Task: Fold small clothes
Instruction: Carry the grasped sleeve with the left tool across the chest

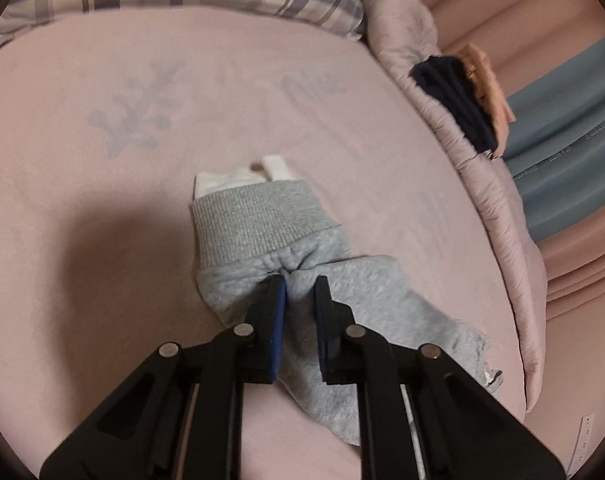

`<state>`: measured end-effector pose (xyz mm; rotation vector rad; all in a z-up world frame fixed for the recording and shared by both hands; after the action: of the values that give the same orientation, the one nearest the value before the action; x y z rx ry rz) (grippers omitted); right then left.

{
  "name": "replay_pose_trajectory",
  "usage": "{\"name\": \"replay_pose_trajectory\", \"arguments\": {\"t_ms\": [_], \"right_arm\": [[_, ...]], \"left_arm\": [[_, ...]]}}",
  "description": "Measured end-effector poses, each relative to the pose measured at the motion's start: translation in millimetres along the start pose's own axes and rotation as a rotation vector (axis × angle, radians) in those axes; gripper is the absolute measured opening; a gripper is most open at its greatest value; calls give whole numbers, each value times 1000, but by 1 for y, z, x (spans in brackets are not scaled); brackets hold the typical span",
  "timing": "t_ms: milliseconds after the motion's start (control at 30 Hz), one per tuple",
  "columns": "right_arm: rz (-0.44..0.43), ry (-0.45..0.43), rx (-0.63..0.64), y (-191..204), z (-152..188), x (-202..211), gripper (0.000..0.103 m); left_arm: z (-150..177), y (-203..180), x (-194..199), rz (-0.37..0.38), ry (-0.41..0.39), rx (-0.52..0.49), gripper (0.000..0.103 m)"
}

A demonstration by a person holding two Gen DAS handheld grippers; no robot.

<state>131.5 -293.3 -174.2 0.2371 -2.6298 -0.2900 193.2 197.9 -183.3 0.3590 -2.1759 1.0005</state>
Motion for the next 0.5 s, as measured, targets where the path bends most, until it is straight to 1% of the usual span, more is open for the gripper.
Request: {"name": "replay_pose_trajectory", "arguments": {"t_ms": [200,333,500], "right_arm": [[6,-10,-23,-7,-1,3,81],[10,-13,-34,-9,-1,4,81],[10,-13,-36,-9,-2,5,81]], "left_arm": [[9,-16,15,53,-39,-33,11],[9,-29,27,79,-104,-43,11],[16,-43,29,121,-94,-68,11]]}}
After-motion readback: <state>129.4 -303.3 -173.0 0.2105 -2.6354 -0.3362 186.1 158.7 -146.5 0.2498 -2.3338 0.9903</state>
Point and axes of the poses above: each gripper's, at about its wrist camera, not at the fingertips, and x roughly against the way its jaws point, y to its left, z to its underside, the point moved 8 cm from there along -x, roughly the way its jaws point, and after that the axes turned 5 degrees about -y, right-handed, at the moved point
